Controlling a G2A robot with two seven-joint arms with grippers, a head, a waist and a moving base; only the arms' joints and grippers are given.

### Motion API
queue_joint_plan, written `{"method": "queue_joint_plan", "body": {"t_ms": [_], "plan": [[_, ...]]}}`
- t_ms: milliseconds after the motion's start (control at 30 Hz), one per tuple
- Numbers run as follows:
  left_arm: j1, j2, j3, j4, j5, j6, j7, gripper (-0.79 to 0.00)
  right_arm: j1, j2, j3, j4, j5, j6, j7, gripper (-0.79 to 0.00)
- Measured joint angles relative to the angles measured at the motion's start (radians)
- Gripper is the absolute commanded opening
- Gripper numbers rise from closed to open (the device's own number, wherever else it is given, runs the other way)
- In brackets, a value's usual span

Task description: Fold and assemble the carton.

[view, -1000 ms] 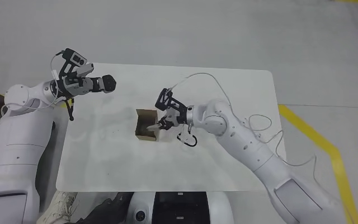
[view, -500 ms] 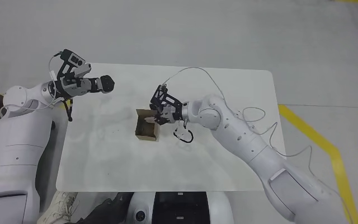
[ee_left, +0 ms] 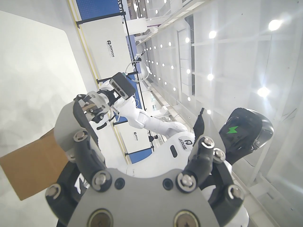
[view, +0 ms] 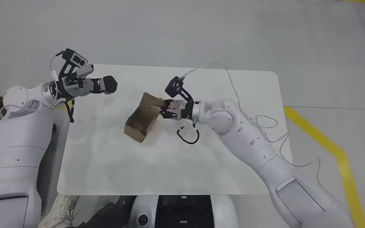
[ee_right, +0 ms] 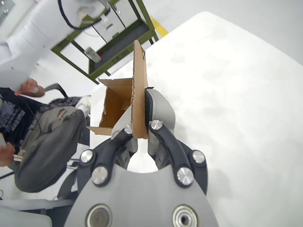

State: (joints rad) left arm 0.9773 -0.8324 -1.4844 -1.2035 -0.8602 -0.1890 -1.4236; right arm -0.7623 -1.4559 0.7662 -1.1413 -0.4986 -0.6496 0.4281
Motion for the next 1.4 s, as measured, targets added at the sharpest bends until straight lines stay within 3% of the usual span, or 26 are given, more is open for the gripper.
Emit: {"method": "queue_joint_plan", "body": {"t_ms": [267,500,767,1167,1400], "plan": [[-0.019,-0.007,0.021,0.004,-0.004,0.014,-0.018,0.0,-0.22,0.07,0.223,-0.222,0.152,0.061,-0.012,-0.785],[-0.052,-0.017,0.055,0.035,-0.023,0.034,-0.05,0.0,-0.368,0.098,0.346,-0.337,0.317,0.061,-0.024,-0.785],[-0.096,-0.026,0.095,0.082,-0.021,0.075,-0.093,0.0,-0.379,0.101,0.357,-0.341,0.359,0.055,-0.015,-0.785],[-0.096,-0.026,0.095,0.082,-0.021,0.075,-0.093,0.0,-0.383,0.1,0.356,-0.341,0.364,0.059,-0.019,-0.785],[-0.052,-0.03,0.095,0.028,-0.05,0.109,-0.039,0.0,-0.419,0.09,0.345,-0.344,0.649,0.15,-0.021,-0.785]]}}
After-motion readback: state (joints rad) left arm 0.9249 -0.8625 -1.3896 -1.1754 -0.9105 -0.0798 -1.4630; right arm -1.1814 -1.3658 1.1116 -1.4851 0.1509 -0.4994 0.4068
